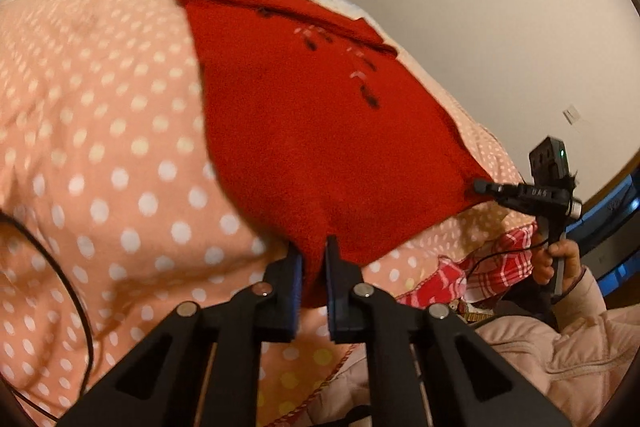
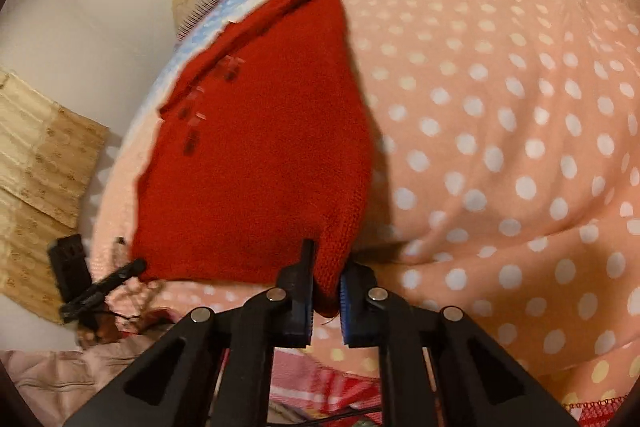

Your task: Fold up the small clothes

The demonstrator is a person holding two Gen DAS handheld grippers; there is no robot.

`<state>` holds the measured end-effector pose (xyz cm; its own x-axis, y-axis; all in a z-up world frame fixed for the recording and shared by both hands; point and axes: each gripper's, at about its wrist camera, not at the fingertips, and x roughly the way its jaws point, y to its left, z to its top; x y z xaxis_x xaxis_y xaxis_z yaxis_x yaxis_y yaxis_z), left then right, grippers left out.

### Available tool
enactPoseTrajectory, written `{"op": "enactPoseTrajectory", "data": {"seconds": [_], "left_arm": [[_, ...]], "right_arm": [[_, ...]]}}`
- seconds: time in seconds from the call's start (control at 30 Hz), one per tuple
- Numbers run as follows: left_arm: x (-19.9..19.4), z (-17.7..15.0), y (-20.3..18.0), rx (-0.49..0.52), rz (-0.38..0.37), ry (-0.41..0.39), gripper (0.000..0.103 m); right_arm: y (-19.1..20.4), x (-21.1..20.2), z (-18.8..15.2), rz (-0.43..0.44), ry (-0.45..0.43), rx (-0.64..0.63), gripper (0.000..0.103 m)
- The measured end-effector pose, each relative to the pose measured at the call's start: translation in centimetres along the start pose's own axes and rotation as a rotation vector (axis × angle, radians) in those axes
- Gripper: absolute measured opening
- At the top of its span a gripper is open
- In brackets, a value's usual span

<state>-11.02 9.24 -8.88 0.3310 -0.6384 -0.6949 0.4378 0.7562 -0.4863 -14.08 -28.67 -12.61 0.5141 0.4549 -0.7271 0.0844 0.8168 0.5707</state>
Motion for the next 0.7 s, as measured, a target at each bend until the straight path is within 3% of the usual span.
{"op": "enactPoseTrajectory", "data": {"seconds": [0.2, 0.33, 0.57, 0.7], "left_arm": [[-1.3, 4.4, 0.6, -0.028, -0.059, -0.051, 0.010], [-1.0, 8.4, 1.5, -0.049, -0.064, -0.070, 0.010], [0.7, 14.8, 3.0, -0.011, 0.045, -0.124, 0.010], [2.2, 16.9, 4.8, -0.017, 0.105, -0.112, 0.015]], "right_arm": [[3.2, -1.6, 3.6, 0.086, -0.070, -0.036, 0.009], [4.6, -1.4, 8.1, 0.109, -0.116, -0.053, 0.009], [3.7, 0.7, 16.8, 0.061, -0.228, 0.006, 0.009], [1.7, 3.4, 19.2, 0.044, -0.238, 0.074, 0.009]]}}
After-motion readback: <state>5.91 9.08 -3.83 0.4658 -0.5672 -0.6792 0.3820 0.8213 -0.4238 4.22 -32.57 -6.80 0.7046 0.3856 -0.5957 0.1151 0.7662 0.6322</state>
